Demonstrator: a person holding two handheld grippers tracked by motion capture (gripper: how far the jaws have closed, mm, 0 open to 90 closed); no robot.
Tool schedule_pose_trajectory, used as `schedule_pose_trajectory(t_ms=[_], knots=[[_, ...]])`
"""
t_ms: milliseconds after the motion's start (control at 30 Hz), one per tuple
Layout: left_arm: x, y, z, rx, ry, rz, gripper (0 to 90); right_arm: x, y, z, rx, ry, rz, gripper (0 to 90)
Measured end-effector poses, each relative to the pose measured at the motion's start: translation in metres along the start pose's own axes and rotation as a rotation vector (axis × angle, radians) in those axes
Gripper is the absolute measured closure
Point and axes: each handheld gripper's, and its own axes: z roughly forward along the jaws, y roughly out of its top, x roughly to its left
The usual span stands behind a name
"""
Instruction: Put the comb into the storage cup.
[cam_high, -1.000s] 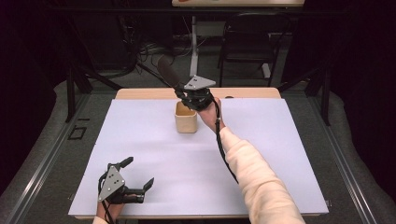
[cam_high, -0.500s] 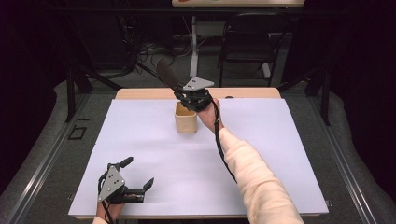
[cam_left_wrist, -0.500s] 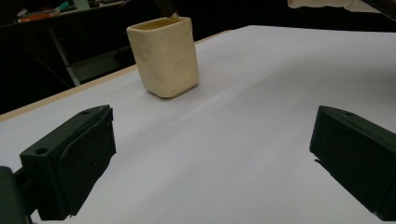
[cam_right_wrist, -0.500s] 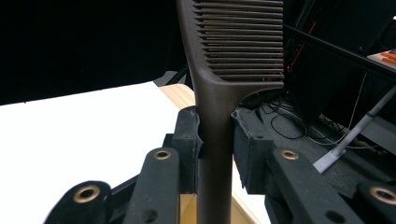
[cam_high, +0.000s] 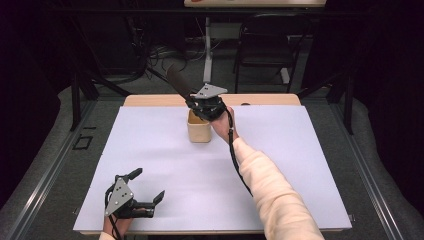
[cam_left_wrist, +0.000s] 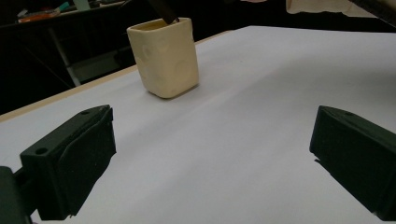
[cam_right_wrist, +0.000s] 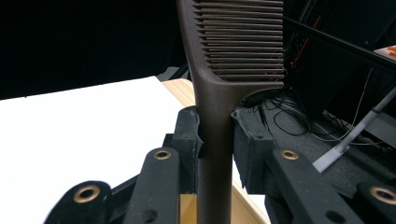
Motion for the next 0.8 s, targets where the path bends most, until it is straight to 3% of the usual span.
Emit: schedule_pose_trajectory(t_ms=[800], knots=[[0.0006,-0.0002,-0.0011,-0.004,0.006,-0.008,0.3,-0.0006,-0.0088,0.0029,0.024,0.019,0.007,72.6]])
